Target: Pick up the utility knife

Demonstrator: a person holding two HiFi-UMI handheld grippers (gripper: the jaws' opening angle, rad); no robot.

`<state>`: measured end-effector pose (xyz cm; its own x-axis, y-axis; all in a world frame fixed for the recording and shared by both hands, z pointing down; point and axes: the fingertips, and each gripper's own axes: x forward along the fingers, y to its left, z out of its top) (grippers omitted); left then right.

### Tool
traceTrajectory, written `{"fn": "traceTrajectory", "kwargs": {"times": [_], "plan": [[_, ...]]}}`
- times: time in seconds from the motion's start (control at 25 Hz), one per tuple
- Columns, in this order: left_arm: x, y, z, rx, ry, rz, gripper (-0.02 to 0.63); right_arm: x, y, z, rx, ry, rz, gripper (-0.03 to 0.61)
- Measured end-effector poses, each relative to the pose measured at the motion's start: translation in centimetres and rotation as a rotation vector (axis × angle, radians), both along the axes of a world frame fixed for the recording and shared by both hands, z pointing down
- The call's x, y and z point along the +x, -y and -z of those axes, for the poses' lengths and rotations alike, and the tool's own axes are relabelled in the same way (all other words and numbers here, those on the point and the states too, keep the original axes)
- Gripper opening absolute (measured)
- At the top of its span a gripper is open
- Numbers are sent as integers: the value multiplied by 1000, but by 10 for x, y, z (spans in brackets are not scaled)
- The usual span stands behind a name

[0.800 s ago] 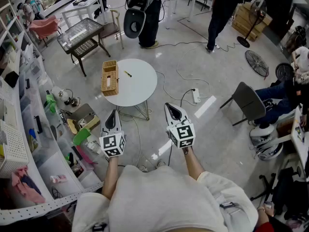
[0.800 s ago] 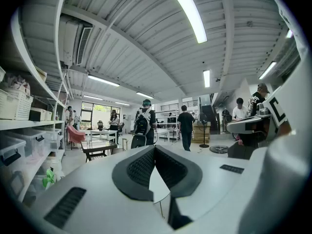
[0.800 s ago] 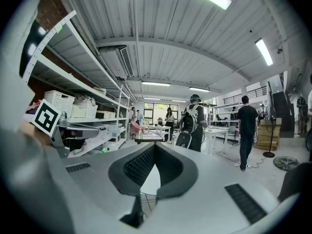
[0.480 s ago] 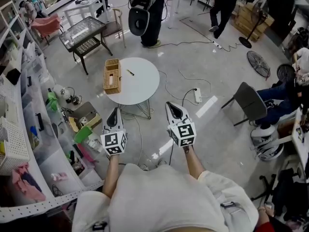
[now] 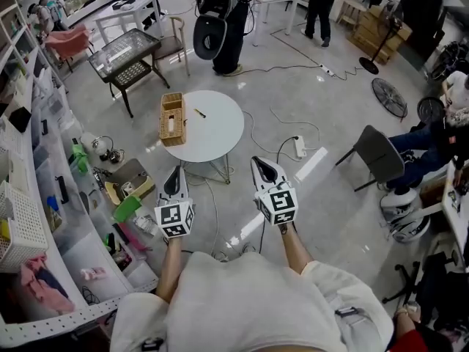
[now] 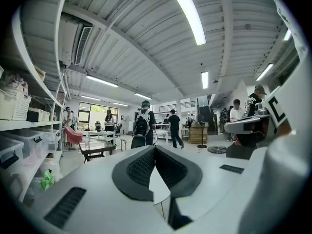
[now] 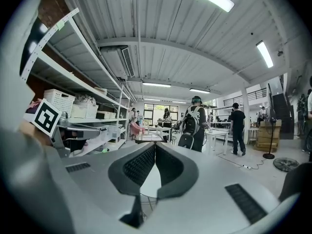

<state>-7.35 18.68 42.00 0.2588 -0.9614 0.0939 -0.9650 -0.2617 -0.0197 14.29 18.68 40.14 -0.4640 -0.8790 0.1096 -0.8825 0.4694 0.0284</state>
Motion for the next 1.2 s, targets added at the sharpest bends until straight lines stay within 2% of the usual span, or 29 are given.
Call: {"fn": "traceTrajectory", "kwargs": {"times": [0.44, 0.72, 0.92, 1.2], "plan": [[-20, 9, -6, -4, -1, -50, 21, -27, -2, -9, -23, -11, -30, 31], [-28, 30, -14, -15, 1, -45, 21, -31, 17, -19, -40, -7, -41, 31], [-28, 63, -22, -19, 5, -34, 21, -30, 52, -30, -48, 0, -30, 31], [-28, 140, -27, -25, 12, 9, 21, -28, 137, -34, -38, 14, 8, 31]]}}
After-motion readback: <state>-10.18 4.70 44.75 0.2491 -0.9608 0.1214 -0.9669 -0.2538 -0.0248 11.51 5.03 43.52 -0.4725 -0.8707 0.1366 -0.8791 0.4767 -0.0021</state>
